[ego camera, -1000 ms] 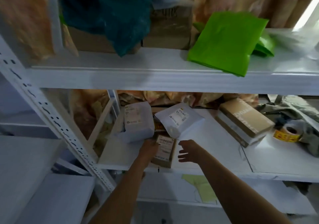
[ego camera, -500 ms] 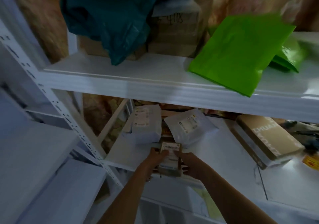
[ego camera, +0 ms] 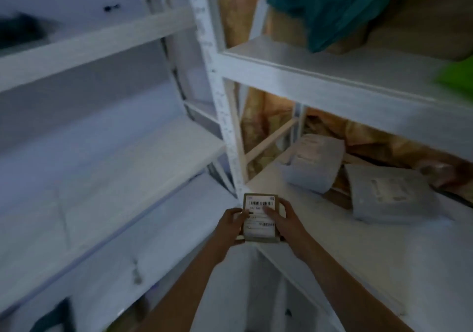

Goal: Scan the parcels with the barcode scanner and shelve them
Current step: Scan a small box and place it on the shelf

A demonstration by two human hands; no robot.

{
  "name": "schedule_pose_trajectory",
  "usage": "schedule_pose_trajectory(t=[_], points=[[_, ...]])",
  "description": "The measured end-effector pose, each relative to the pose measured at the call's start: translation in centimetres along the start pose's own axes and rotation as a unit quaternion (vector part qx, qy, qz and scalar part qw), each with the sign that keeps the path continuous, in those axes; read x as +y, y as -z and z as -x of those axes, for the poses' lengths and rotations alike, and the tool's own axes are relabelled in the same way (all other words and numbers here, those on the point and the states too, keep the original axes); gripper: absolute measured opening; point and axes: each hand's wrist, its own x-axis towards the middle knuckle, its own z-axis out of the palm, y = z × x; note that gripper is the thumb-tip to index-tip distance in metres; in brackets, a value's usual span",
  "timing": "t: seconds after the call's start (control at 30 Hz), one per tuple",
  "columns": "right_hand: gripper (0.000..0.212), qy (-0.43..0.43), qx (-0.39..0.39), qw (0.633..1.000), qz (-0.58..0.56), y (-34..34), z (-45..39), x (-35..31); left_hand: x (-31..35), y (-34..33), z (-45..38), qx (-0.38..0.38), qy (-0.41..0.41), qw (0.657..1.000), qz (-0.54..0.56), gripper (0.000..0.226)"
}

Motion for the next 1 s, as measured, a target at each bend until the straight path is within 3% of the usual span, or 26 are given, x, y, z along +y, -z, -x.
schedule_pose_trajectory(t=[0.27,0.47,0.73,1.0], points=[[0.045,-0.008,-0.115,0.991,0.066,-17.9,3.2,3.0,-3.2,16.9,7.6,0.145,-0.014,0.987,0.070,0.020],[0.047,0.020,-0.177,0.979,0.094,-32.5,7.1,4.8,-7.2,31.0,13.8,0.217,-0.030,0.967,0.126,0.024],[0.048,0.008,-0.228,0.965,0.128,-52.5,13.2,10.3,-15.0,48.8,21.1,0.330,-0.025,0.918,0.217,0.021],[0.047,0.046,-0.249,0.950,0.183,-65.0,14.2,13.4,-18.5,61.2,23.3,0.415,-0.025,0.869,0.269,0.018]])
